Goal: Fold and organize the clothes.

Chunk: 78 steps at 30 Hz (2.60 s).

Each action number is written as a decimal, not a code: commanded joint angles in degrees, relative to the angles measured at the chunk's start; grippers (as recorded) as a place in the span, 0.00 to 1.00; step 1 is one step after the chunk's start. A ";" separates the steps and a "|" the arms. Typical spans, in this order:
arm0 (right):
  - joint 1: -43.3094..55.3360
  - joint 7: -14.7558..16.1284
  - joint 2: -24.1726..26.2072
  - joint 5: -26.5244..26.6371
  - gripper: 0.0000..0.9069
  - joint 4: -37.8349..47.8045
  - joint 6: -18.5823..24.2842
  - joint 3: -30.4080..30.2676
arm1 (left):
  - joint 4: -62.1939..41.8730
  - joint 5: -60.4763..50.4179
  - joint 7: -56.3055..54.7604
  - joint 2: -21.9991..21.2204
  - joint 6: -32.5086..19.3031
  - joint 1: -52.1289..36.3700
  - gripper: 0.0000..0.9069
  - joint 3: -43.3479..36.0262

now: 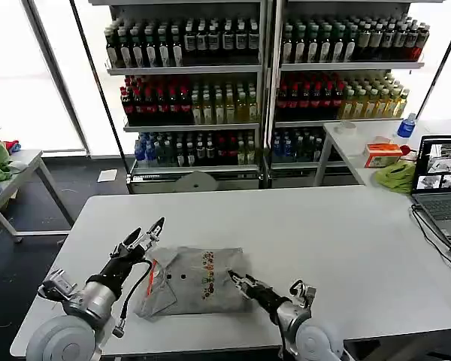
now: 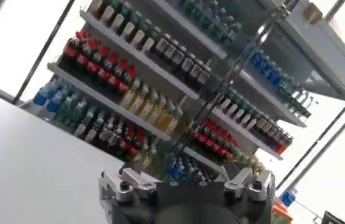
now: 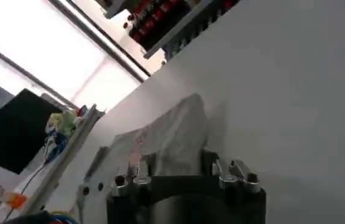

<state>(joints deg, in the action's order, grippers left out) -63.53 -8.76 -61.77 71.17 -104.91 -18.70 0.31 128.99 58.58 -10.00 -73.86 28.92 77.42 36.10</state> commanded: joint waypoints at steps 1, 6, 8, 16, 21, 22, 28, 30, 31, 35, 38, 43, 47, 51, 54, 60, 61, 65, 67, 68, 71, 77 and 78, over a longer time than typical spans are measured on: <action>1.66 -0.65 -4.14 5.38 0.00 2.27 0.72 -0.89 | 0.82 -0.33 0.44 0.33 -0.11 2.13 1.00 1.93; 1.18 -0.93 -2.95 2.76 0.00 1.06 0.04 1.21 | 0.80 -0.29 0.71 0.39 -0.17 2.46 1.00 2.65; 0.89 -0.91 -2.18 1.67 0.00 0.45 -0.41 2.46 | 0.68 -0.30 0.76 0.32 -0.19 2.37 1.00 2.73; 0.27 -0.23 4.20 -5.93 0.00 -2.59 -9.67 10.85 | 0.34 -0.34 0.99 -0.26 -0.24 2.40 1.00 2.59; -0.30 0.12 8.11 -9.24 0.00 -2.80 -13.66 13.83 | 0.21 -0.60 1.23 -0.86 -0.33 2.51 1.00 2.32; -0.44 0.32 8.35 -10.03 0.00 -3.04 -14.04 14.01 | 0.16 -0.70 1.25 -1.05 -0.37 2.51 1.00 2.30; -1.66 0.69 7.08 -17.92 1.00 -4.61 -13.31 14.90 | 0.76 -1.50 1.21 -1.44 -0.45 2.80 1.00 2.13; -2.69 0.32 7.06 -19.94 1.00 -5.43 -12.94 16.42 | 1.53 -1.67 1.30 -1.36 -0.48 3.24 1.00 2.19; -3.21 0.49 7.45 -20.47 1.00 -6.25 -12.64 17.72 | 1.91 -1.70 1.36 -1.33 -0.47 3.48 1.00 2.25; -5.65 1.01 9.90 -21.19 1.00 -9.18 -9.84 20.52 | 2.88 -4.60 2.49 -1.13 -1.19 4.47 1.00 2.39; -6.45 1.48 10.19 -24.65 1.00 -9.62 -6.02 22.31 | 3.99 -5.36 2.84 -1.12 -1.55 5.43 1.00 2.59; -10.05 3.00 9.06 -28.64 1.00 -12.49 1.65 26.75 | 6.97 -8.51 4.52 -1.99 -1.95 8.67 1.00 3.35; -14.38 5.77 6.91 -35.90 1.00 -13.23 8.87 30.30 | 8.36 -18.22 9.88 -3.31 -4.46 12.79 1.00 5.55; -18.22 7.83 5.30 -39.44 1.00 -13.89 12.11 32.45 | 9.12 -22.13 11.17 -3.93 -7.09 15.05 1.00 5.75; -20.82 8.83 4.25 -44.11 1.00 -13.96 16.57 33.49 | 8.64 -26.18 11.35 -4.37 -8.90 15.16 1.00 5.26; -25.44 10.21 2.78 -47.96 1.00 -13.62 25.77 34.56 | 7.14 -32.83 11.31 -5.81 -13.29 16.28 1.00 3.90; -26.08 10.56 2.51 -48.38 1.00 -13.46 27.18 34.69 | 6.87 -33.95 11.36 -6.26 -15.42 16.60 1.00 3.58; -28.31 12.04 2.34 -48.17 1.00 -13.13 28.91 34.96 | 5.73 -37.47 11.71 -7.88 -20.53 18.07 1.00 2.68; -28.73 11.95 2.33 -48.40 1.00 -12.82 29.40 34.69 | 4.90 -39.88 12.30 -8.54 -23.21 19.32 1.00 2.34; -28.87 12.07 2.35 -48.27 1.00 -12.66 29.48 34.52 | 4.31 -40.97 12.45 -8.88 -25.01 19.74 1.00 2.28; -28.96 12.13 2.29 -48.29 1.00 -12.17 29.53 33.89 | 1.92 -43.58 13.22 -9.73 -29.62 20.78 1.00 2.24; -28.76 12.33 2.27 -48.11 1.00 -9.69 30.80 32.81 | -1.77 -44.42 14.47 -10.86 -34.32 21.50 1.00 2.16; -28.80 12.42 2.40 -48.04 1.00 -9.41 31.06 32.74 | -2.13 -44.60 14.55 -11.08 -34.54 21.51 1.00 2.18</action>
<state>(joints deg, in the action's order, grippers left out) -89.66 2.58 -58.95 25.47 -116.57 7.08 33.10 132.16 21.45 2.78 -82.71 5.94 96.57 38.55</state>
